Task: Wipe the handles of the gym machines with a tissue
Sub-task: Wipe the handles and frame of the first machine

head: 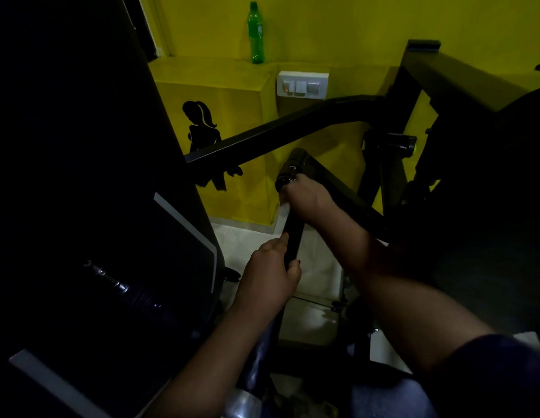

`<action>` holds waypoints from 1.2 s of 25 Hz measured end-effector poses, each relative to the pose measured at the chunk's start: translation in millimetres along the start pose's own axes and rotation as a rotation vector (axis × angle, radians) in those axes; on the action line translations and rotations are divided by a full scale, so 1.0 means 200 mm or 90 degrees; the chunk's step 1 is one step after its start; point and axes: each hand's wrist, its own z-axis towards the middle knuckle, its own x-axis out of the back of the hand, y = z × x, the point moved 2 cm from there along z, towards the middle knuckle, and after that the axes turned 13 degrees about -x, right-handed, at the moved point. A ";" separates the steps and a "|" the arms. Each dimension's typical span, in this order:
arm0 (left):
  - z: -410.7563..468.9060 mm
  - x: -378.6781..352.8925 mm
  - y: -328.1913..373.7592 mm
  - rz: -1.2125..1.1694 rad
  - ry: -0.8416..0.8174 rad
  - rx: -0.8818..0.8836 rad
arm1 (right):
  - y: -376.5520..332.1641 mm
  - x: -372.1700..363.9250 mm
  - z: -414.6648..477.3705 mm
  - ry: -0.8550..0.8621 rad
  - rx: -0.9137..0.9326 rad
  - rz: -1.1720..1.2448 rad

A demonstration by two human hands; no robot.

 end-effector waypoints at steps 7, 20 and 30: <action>0.03 -0.03 0.00 0.028 -0.025 -0.010 | 0.11 -0.25 -0.28 0.417 -0.046 0.420; 0.08 -0.05 0.00 0.049 -0.002 -0.016 | 0.07 -0.43 -0.16 0.270 -0.585 0.977; 0.08 -0.03 0.00 0.032 0.045 -0.020 | -0.04 -0.54 -0.12 -0.395 -0.433 1.760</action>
